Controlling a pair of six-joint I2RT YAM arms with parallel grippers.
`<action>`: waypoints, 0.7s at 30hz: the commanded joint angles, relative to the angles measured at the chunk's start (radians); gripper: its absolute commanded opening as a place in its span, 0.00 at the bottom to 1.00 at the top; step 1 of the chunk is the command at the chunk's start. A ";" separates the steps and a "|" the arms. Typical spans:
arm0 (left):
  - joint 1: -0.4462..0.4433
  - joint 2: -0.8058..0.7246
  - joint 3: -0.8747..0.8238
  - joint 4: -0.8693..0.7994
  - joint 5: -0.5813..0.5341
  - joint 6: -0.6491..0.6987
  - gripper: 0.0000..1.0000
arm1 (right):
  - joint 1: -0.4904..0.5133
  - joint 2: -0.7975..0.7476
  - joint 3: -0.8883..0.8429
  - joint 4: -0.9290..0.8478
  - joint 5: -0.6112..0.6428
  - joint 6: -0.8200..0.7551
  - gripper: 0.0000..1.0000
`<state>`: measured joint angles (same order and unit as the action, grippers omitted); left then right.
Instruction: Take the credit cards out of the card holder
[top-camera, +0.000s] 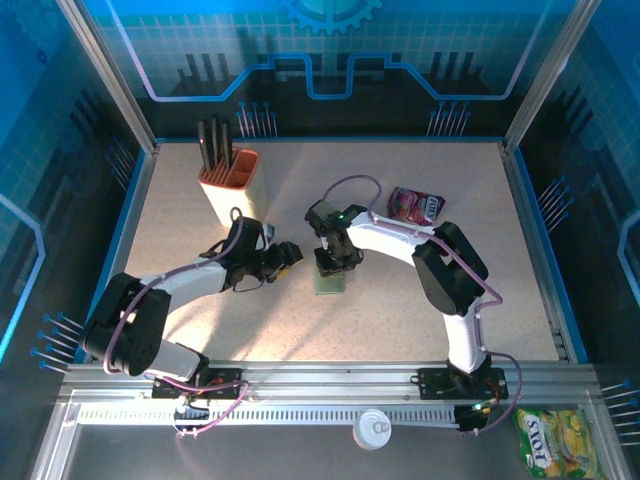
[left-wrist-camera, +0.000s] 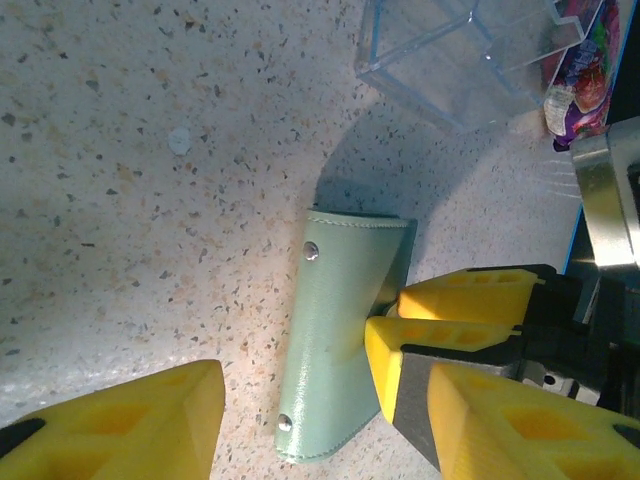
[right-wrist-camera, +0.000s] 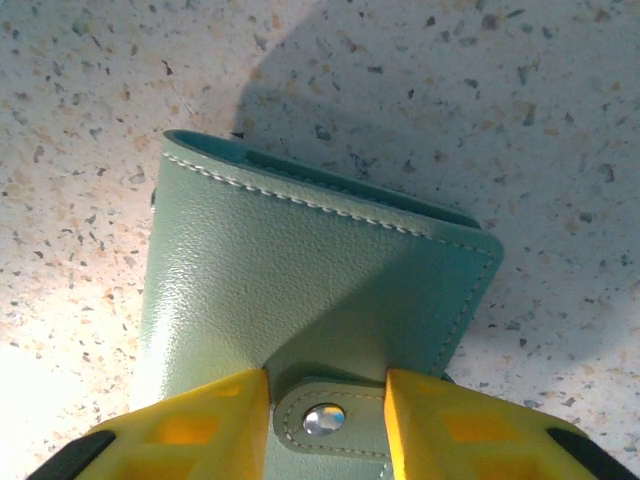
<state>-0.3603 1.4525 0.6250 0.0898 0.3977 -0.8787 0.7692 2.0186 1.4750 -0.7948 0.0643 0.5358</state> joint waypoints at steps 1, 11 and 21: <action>-0.005 0.017 0.004 0.043 0.043 -0.023 0.53 | 0.032 0.058 0.014 -0.054 0.018 0.031 0.35; -0.012 0.033 -0.038 0.102 0.090 -0.071 0.33 | 0.045 0.060 0.007 -0.057 0.047 0.049 0.22; -0.047 0.074 -0.040 0.119 0.114 -0.090 0.26 | 0.040 0.040 -0.034 -0.026 0.036 0.053 0.08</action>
<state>-0.3916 1.5101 0.5869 0.1787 0.4744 -0.9497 0.7975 2.0289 1.4933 -0.8093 0.1238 0.5793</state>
